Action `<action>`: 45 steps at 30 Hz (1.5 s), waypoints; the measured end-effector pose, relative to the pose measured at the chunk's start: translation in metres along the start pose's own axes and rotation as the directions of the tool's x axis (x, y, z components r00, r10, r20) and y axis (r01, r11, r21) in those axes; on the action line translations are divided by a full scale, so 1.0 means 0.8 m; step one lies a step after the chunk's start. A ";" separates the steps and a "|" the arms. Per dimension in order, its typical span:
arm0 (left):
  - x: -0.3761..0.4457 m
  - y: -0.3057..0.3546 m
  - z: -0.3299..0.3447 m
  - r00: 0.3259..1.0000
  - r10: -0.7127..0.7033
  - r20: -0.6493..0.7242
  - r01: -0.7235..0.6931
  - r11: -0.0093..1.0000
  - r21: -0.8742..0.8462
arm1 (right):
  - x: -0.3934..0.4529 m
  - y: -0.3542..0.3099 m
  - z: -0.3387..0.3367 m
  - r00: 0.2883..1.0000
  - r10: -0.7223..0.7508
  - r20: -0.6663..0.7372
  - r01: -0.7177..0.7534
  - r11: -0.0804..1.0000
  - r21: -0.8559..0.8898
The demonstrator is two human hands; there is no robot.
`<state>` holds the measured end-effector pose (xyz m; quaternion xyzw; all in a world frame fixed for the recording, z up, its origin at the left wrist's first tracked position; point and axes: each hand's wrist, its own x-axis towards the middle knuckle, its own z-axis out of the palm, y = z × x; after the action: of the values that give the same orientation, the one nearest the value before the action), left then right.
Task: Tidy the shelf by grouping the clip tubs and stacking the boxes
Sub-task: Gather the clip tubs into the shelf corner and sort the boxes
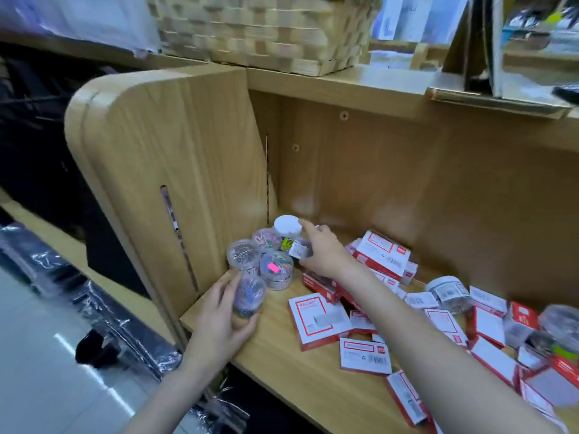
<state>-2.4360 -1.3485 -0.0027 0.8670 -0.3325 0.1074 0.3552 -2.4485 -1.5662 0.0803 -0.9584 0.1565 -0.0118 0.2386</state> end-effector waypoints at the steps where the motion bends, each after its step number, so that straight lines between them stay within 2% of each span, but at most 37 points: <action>1: -0.001 -0.001 0.001 1.000 0.007 -0.006 -0.008 1.000 -0.024 | -0.004 0.001 -0.002 0.998 -0.007 -0.056 0.007 1.000 0.003; 3: 0.003 0.005 0.006 1.000 0.002 -0.025 -0.003 0.998 -0.065 | -0.016 0.004 -0.008 0.989 -0.034 -0.142 0.036 0.999 0.009; 5: 0.005 0.020 0.009 0.998 0.001 -0.059 -0.003 1.000 -0.029 | -0.028 0.008 -0.014 0.981 -0.086 -0.175 0.088 0.996 0.002; 8: 0.008 0.044 0.005 0.988 0.098 -0.122 -0.097 0.995 0.016 | -0.059 0.025 -0.030 0.954 -0.124 -0.272 0.133 0.991 0.016; 12: 0.025 0.079 0.008 0.987 0.111 -0.114 -0.119 0.991 -0.067 | -0.122 0.070 -0.068 0.912 -0.058 -0.406 0.068 0.998 0.012; 14: 0.032 0.106 0.020 0.987 0.131 -0.089 -0.140 0.984 -0.107 | -0.157 0.098 -0.081 0.916 0.038 -0.399 -0.016 0.998 0.057; 16: 0.033 0.134 0.035 0.971 0.235 -0.050 -0.240 0.960 -0.144 | -0.190 0.120 -0.080 0.956 0.121 -0.266 -0.097 0.990 0.102; 18: 0.029 0.157 0.050 0.931 0.364 -0.024 -0.363 0.919 -0.155 | -0.214 0.133 -0.063 0.985 0.106 -0.133 -0.106 0.994 0.004; 20: 0.027 0.174 0.061 0.912 0.411 0.004 -0.404 0.898 -0.176 | -0.225 0.141 -0.045 0.985 0.055 -0.162 -0.063 0.997 -0.049; 23: 0.029 0.188 0.075 0.881 0.468 0.074 -0.453 0.878 -0.154 | -0.239 0.146 -0.048 0.973 0.095 -0.210 -0.060 0.984 0.167; 25: 0.029 0.196 0.084 0.836 0.525 0.158 -0.518 0.851 -0.089 | -0.246 0.159 -0.067 0.971 0.105 -0.216 -0.058 0.975 0.214; 28: 0.025 0.214 0.100 0.783 0.561 0.268 -0.594 0.803 0.054 | -0.229 0.183 -0.097 0.917 0.161 -0.365 -0.125 0.985 0.120; 30: 0.022 0.223 0.110 0.773 0.559 0.301 -0.611 0.784 0.112 | -0.204 0.188 -0.098 0.917 0.243 -0.316 -0.248 0.968 0.024; 32: 0.021 0.225 0.114 0.786 0.545 0.292 -0.602 0.782 0.162 | -0.184 0.191 -0.085 0.912 0.321 -0.255 -0.362 0.923 -0.134; 34: 0.020 0.225 0.115 0.796 0.544 0.267 -0.596 0.780 0.189 | -0.176 0.194 -0.073 0.895 0.327 -0.302 -0.400 0.889 -0.223; 36: 0.021 0.231 0.113 0.817 0.520 0.247 -0.562 0.815 0.143 | -0.175 0.196 -0.071 0.879 0.319 -0.353 -0.383 0.915 -0.128; 38: 0.022 0.238 0.111 0.879 0.418 0.231 -0.424 0.905 -0.024 | -0.179 0.199 -0.079 0.856 0.322 -0.404 -0.308 0.946 0.102; 40: 0.025 0.244 0.100 0.931 0.262 0.256 -0.186 0.940 -0.286 | -0.188 0.201 -0.087 0.838 0.318 -0.445 -0.224 0.942 0.252; 42: 0.032 0.243 0.083 0.957 0.160 0.240 -0.008 0.846 -0.532 | -0.198 0.196 -0.094 0.826 0.299 -0.478 -0.183 0.944 0.275; 44: 0.042 0.233 0.065 0.981 0.090 0.174 0.049 0.749 -0.661 | -0.202 0.185 -0.100 0.800 0.288 -0.526 -0.134 0.941 0.311; 45: 0.047 0.225 0.056 0.991 0.051 0.124 0.045 0.745 -0.665 | -0.201 0.175 -0.104 0.783 0.277 -0.557 -0.090 0.936 0.340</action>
<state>-2.5272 -1.4928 0.0790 0.6878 -0.3733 -0.0760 0.6179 -2.6504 -1.6723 0.0978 -0.8389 0.3135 -0.3123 0.3171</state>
